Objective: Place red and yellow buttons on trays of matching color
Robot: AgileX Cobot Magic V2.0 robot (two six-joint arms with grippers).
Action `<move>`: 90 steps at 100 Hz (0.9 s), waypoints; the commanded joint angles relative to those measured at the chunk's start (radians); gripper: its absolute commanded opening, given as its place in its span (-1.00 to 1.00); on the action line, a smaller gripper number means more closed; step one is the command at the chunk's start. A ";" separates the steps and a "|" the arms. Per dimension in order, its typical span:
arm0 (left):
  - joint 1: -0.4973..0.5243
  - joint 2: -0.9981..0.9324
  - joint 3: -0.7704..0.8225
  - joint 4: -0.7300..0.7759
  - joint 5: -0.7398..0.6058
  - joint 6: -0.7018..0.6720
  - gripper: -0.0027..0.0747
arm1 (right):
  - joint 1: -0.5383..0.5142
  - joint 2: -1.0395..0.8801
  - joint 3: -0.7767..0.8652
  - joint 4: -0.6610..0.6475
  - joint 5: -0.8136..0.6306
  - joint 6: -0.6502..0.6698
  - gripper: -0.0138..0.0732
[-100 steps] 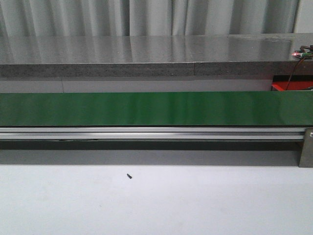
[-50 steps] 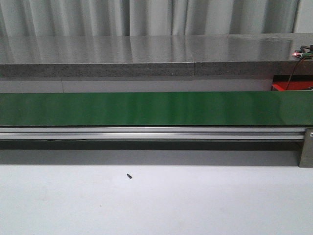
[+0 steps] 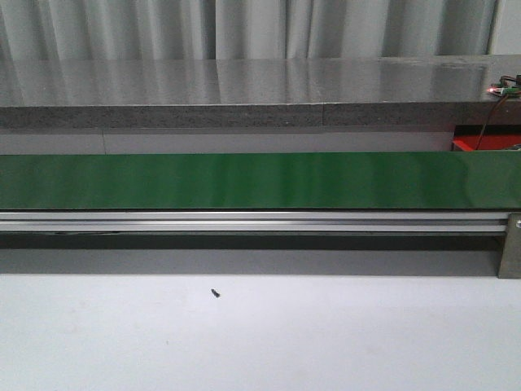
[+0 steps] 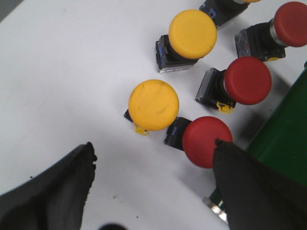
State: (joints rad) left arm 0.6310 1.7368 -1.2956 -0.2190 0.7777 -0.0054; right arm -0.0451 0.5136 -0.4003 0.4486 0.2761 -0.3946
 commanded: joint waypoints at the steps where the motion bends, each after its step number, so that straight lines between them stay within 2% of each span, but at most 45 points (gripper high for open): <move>1: 0.002 0.003 -0.067 -0.051 -0.008 -0.020 0.34 | 0.000 -0.001 -0.028 0.011 -0.083 -0.002 -0.96; 37: 0.002 0.173 -0.222 -0.046 0.007 -0.114 0.34 | 0.000 -0.001 -0.028 0.016 -0.084 -0.002 -0.96; 52: 0.002 0.217 -0.236 -0.039 0.010 -0.137 0.26 | 0.000 -0.001 -0.028 0.018 -0.087 -0.002 -0.96; 77: 0.002 0.236 -0.236 -0.015 0.007 -0.137 0.25 | 0.000 -0.001 -0.028 0.018 -0.087 -0.002 -0.96; 84: 0.002 0.236 -0.236 -0.015 0.007 -0.137 0.13 | 0.000 -0.001 -0.028 0.018 -0.087 -0.002 -0.96; 90: 0.002 0.236 -0.236 -0.015 0.007 -0.137 -0.12 | 0.000 -0.001 -0.028 0.018 -0.086 -0.002 -0.96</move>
State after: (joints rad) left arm 0.6310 2.0272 -1.5021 -0.2274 0.8042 -0.1315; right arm -0.0451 0.5136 -0.4003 0.4523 0.2617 -0.3946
